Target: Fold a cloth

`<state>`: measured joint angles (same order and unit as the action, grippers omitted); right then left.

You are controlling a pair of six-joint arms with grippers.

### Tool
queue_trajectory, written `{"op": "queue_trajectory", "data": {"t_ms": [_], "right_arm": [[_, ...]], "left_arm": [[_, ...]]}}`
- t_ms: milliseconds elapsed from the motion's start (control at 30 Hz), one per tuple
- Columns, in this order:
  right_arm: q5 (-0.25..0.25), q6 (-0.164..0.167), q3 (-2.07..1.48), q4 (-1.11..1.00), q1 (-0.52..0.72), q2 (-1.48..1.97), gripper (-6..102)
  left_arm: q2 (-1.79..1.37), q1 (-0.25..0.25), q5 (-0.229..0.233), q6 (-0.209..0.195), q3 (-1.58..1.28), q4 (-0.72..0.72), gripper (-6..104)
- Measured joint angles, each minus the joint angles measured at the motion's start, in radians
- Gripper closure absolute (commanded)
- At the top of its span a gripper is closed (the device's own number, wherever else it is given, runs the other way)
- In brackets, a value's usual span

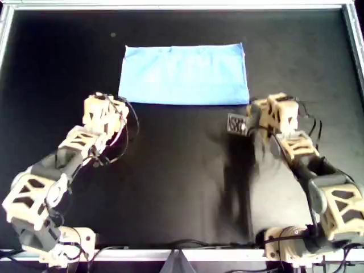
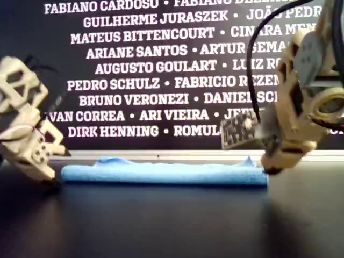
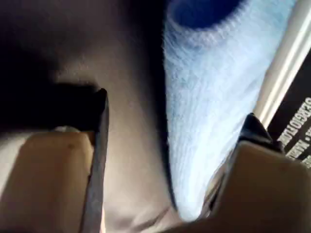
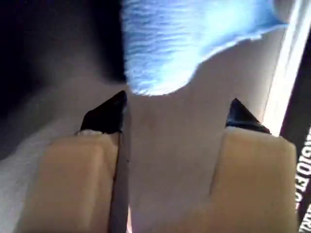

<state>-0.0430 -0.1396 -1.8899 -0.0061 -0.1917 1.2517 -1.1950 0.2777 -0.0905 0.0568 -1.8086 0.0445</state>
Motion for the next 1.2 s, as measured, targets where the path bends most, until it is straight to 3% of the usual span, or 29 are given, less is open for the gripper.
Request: {"op": "queue_trajectory", "data": {"t_ms": [533,833,1033,1100,1200], "right_arm": [[0.0,0.0,0.586,0.454,0.0,-0.337,16],[0.0,0.0,0.696,0.523,-0.017,-0.397,16],[0.0,0.0,0.696,0.523,-0.017,-0.397,18],[0.0,0.0,0.696,0.523,-0.017,-0.397,26],[0.0,0.0,0.696,0.523,-0.017,-0.397,47]], "left_arm": [[0.202,0.0,0.003,0.0,0.262,0.003,3],[0.233,0.0,0.003,0.0,0.302,0.003,6],[0.233,0.0,0.003,0.0,0.302,0.003,35],[0.233,0.0,0.002,0.0,0.304,0.003,48],[0.233,0.0,0.0,0.0,0.305,0.003,69]]}}
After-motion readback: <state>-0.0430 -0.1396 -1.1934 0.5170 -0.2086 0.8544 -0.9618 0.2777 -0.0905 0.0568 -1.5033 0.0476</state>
